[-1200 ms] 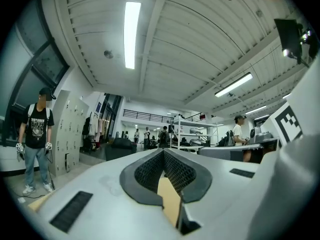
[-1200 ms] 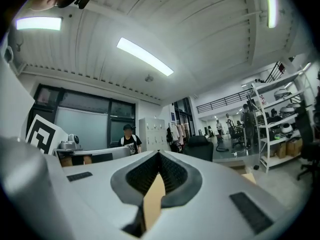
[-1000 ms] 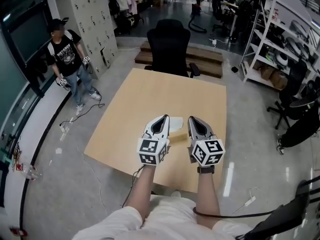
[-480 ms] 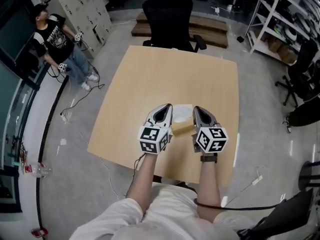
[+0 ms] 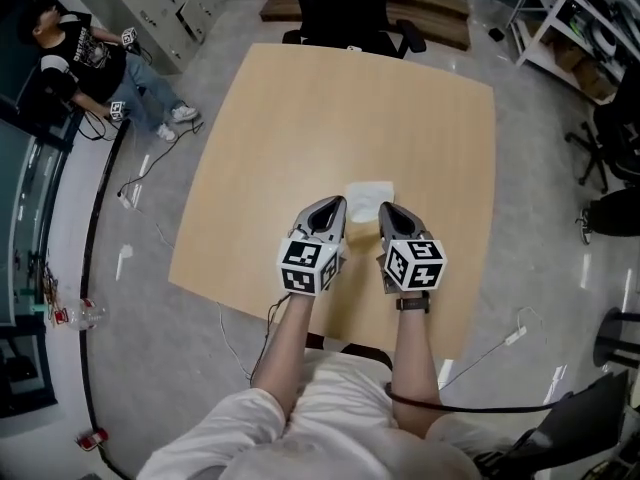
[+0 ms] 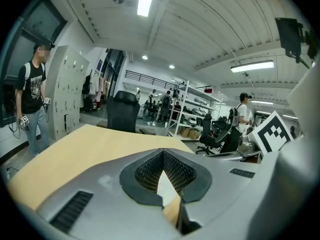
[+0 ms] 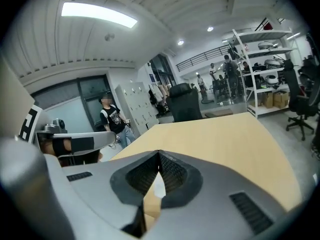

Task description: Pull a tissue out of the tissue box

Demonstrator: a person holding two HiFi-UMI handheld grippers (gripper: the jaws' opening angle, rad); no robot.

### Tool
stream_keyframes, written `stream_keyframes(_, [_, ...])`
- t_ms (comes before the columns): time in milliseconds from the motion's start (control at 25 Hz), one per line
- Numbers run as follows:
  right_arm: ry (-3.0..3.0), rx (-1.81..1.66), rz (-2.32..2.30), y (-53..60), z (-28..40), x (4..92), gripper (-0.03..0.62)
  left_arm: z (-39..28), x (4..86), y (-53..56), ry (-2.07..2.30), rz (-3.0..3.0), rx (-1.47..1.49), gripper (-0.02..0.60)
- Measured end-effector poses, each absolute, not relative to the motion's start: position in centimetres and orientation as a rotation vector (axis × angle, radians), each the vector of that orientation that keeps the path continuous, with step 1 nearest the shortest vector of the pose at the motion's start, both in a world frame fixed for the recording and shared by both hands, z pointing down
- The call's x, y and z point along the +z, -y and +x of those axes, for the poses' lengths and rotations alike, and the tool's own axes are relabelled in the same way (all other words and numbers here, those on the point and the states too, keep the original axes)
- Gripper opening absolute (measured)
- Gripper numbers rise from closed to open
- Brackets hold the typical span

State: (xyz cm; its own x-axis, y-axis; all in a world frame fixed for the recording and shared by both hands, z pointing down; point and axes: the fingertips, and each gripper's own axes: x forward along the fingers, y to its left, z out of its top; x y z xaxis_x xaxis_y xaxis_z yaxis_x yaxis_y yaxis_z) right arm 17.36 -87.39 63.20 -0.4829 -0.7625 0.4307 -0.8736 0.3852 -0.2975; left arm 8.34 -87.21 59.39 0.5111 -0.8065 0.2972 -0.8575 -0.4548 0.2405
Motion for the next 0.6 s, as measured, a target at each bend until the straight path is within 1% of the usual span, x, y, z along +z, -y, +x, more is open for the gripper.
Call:
stream_keyframes(240, [2.318,0.676,1.416,88.5,17.1,66.8,0.006,8.5,61.9,87.9,1.372,2.354,0.254,0.000])
stream_keyframes(280, [2.306,0.679,1.406,88.7,17.0,67.4,0.021,8.5,62.2,88.0,1.371,2.347,0.263,0.000])
stream_keyframes(520, [2.214,0.667,1.396,90.1,16.4,70.8,0.234,8.0,63.8,89.1,1.370,2.313,0.299,0.000])
stream_keyframes(600, [2.191,0.681,1.402,90.6,16.1,71.6,0.256,7.8,64.1,89.4,1.365,2.304,0.313,0.000])
